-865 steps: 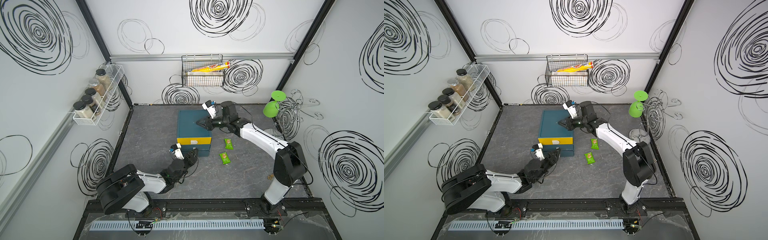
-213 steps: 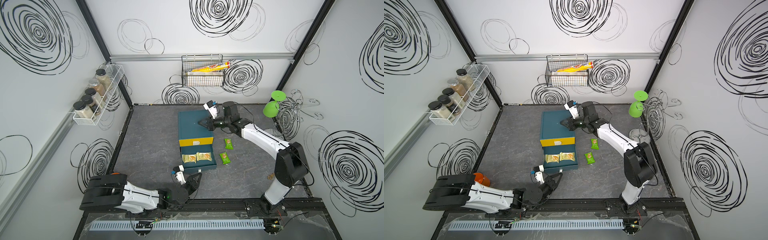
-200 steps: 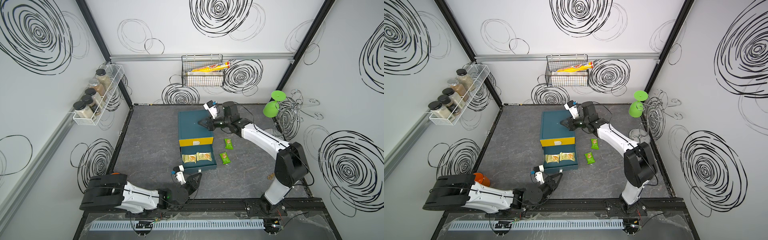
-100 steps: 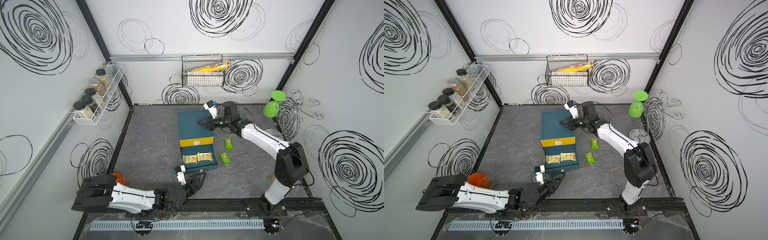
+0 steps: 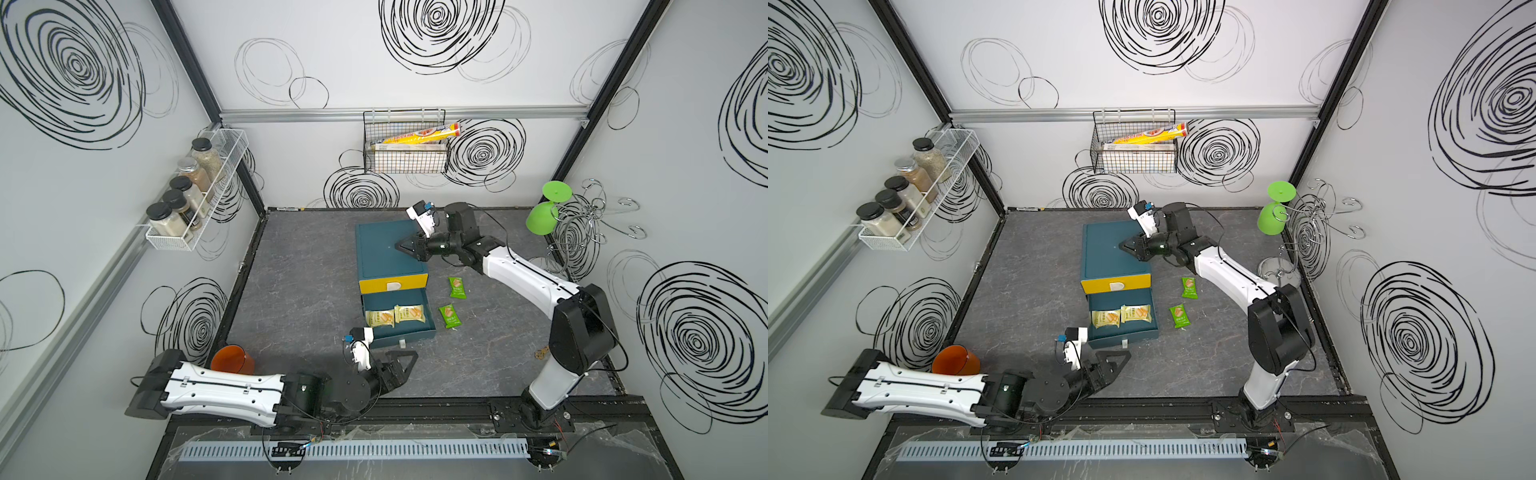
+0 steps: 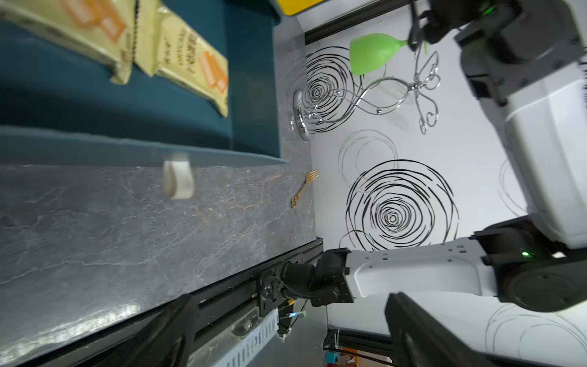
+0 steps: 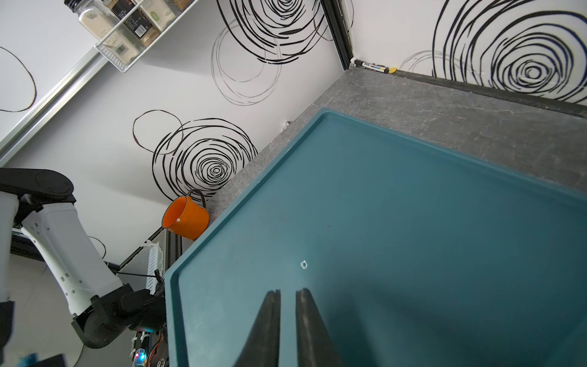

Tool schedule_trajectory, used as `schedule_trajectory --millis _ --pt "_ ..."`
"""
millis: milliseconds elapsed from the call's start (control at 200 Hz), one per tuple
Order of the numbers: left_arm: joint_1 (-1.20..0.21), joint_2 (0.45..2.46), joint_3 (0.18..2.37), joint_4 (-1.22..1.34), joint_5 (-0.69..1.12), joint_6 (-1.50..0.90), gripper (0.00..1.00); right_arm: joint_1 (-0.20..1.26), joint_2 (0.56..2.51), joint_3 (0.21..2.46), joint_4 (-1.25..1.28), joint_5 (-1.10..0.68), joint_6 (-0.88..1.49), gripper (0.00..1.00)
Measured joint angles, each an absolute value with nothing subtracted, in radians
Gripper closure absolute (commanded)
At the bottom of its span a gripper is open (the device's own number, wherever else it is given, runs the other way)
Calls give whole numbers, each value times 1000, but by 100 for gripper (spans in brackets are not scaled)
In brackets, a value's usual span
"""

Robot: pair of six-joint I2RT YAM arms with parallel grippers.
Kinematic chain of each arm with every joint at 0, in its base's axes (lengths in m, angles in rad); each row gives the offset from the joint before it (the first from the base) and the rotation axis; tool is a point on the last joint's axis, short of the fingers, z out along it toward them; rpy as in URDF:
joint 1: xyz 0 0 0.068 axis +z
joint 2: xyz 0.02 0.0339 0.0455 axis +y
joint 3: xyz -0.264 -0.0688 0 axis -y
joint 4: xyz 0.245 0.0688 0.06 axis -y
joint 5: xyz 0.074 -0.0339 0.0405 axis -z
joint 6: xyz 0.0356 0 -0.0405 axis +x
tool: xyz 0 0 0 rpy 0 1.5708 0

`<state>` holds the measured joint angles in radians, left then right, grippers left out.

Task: Take the cookies out of the drawer
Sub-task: Pick up the cookie from the drawer.

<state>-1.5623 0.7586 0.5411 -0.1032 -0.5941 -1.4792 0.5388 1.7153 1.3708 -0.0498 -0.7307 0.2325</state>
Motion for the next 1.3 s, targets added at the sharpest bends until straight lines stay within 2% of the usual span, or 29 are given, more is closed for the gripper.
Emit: schedule_trajectory --millis 90,215,345,501,791,1061,1302 --pt "-1517 796 796 -297 -571 -1319 1 539 1716 1375 -60 -730 227 84" --pt "-1315 937 1164 -457 -486 -1014 1 539 1716 1380 -74 -730 217 84" --pt "-1141 1073 1337 -570 -374 -706 1 539 1716 1380 -76 -731 212 84" --pt "-1024 1238 1359 -673 -239 -405 1 539 1716 1380 -76 -733 211 84" --pt "-970 1457 1394 -746 -117 -24 3 539 1716 1379 -73 -753 210 82" --pt "-886 1513 1393 -751 -45 130 9 539 1716 1359 -27 -774 212 82" --pt "-908 1531 1336 -750 -21 188 17 539 1716 1348 0 -784 213 82"
